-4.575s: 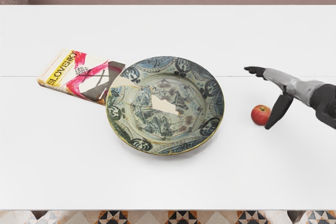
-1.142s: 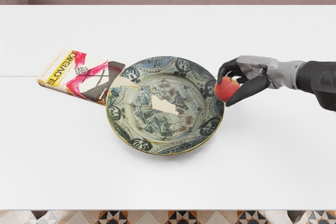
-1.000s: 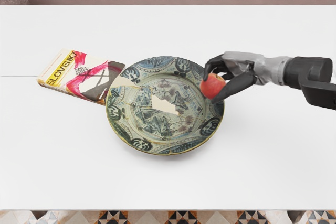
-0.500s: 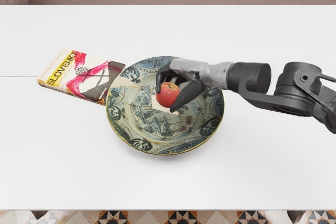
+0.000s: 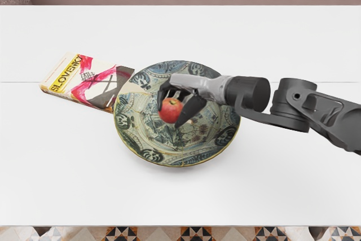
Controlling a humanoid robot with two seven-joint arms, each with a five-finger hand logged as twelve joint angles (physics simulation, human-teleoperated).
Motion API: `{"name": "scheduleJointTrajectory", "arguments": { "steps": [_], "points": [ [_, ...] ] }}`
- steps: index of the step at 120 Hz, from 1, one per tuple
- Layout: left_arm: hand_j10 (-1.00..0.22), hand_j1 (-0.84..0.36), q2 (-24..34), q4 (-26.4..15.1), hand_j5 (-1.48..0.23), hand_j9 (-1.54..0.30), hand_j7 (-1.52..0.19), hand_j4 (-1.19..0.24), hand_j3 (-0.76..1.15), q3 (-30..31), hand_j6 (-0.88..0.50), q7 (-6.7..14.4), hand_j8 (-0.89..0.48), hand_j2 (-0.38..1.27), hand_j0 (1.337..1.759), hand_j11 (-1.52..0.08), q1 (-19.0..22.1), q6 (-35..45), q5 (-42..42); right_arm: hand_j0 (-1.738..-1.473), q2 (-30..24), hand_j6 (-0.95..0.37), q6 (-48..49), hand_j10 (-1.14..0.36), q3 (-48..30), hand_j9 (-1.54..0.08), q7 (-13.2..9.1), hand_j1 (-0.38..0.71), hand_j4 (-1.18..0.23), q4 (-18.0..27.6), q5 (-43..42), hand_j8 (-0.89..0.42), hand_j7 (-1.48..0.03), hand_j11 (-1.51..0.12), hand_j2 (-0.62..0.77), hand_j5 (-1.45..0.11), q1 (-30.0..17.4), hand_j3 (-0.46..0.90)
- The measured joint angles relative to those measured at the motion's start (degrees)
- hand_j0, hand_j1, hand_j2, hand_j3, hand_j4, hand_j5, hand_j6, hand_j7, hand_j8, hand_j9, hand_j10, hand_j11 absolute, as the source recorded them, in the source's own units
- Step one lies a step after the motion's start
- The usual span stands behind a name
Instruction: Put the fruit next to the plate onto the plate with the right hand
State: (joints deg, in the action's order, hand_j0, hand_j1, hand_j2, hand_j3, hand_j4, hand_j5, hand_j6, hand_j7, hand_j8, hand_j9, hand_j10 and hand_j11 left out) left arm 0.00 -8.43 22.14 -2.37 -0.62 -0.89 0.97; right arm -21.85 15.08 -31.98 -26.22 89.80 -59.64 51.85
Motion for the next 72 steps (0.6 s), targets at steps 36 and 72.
{"name": "scheduleJointTrajectory", "arguments": {
  "steps": [36, 72],
  "points": [
    [-0.23, 0.07, 0.0, 0.0, -0.3, -0.3, -0.3, -0.23, 0.0, 0.0, -0.23, 0.01, -0.23, 0.05, 1.658, -0.3, 0.0, 0.0, 0.0, -1.657, -0.75, -0.3, 1.19, -0.4, -0.42, -0.51, -0.05, 0.06, -0.4, -0.87, 2.33, -0.29, -0.5, -0.52, 0.0, -0.52, -0.04, 0.0],
    [-0.23, 0.07, 0.0, 0.01, -0.3, -0.3, -0.3, -0.23, 0.0, 0.0, -0.23, 0.01, -0.23, 0.05, 1.658, -0.3, 0.0, 0.01, 0.0, -1.658, -8.32, -0.11, 6.41, -0.13, -5.59, -0.17, 0.69, -0.21, -0.13, -1.58, 22.11, -0.1, -0.16, -0.17, -0.01, -0.17, 0.26, 0.0]
  ]
}}
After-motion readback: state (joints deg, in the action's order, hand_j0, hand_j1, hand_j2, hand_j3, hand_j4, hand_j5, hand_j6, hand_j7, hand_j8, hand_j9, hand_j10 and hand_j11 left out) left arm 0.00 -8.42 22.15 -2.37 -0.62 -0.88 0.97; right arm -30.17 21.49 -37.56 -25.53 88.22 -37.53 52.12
